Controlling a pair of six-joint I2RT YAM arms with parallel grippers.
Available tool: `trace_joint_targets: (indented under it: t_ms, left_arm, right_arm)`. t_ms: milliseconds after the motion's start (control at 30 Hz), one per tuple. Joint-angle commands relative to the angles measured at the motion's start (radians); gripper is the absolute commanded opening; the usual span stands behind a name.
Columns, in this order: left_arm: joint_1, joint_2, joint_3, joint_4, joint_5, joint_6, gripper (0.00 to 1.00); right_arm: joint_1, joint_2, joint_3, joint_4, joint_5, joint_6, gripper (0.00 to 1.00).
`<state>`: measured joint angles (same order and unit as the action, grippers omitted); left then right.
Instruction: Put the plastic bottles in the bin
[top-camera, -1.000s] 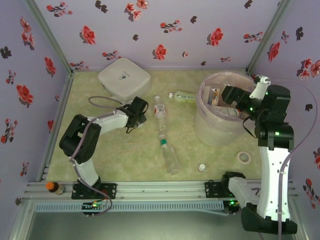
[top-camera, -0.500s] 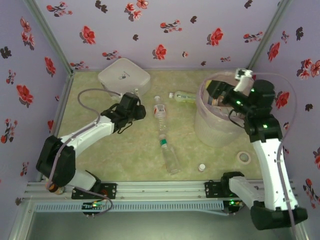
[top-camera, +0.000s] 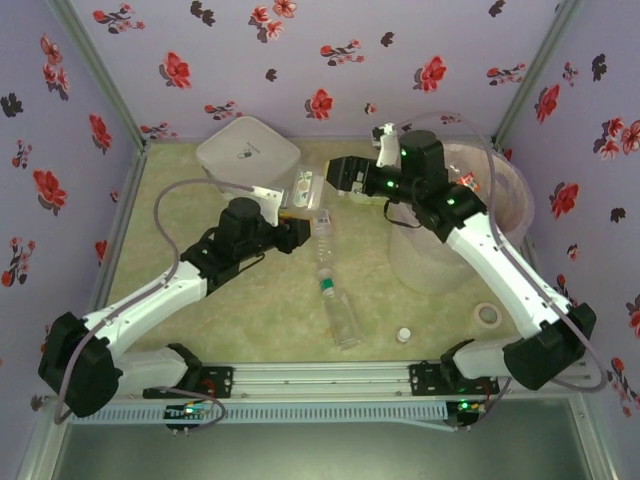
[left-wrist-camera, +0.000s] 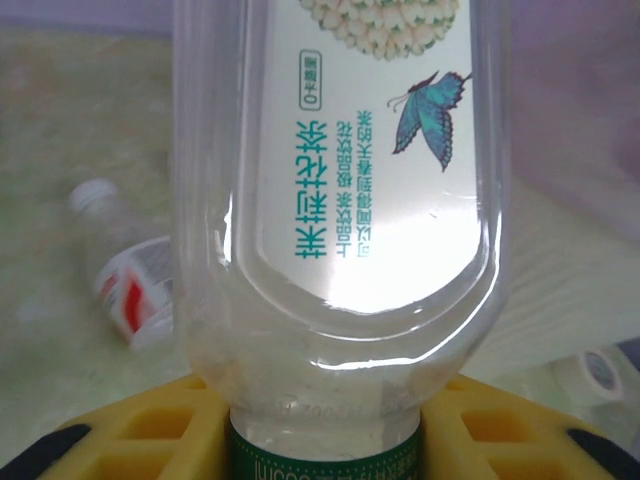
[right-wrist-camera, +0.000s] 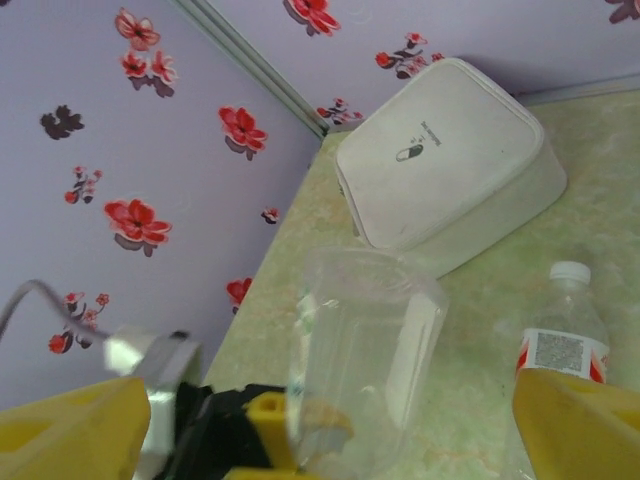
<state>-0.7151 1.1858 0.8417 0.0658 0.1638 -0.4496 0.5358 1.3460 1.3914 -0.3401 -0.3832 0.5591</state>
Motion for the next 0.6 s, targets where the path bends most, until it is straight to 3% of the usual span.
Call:
trace_joint_targets:
  t_ms: [0,267,567]
  left_arm:
    - [-0.013,-0.037,-0.01,0.099,0.055,0.07,0.0]
    - [-0.031,-0.036,-0.02,0.149,0.093,0.091,0.0]
    - [-0.031,-0.026,-0.032,0.154,0.092,0.089,0.0]
  right_arm:
    - [0.007,0.047,0.036,0.011,0.006,0.011,0.97]
    - [0.03,0.14,0.071,0.041,-0.114,0.019,0.97]
    - [0.028,0.11,0.037,0.078,-0.116,0.0,0.66]
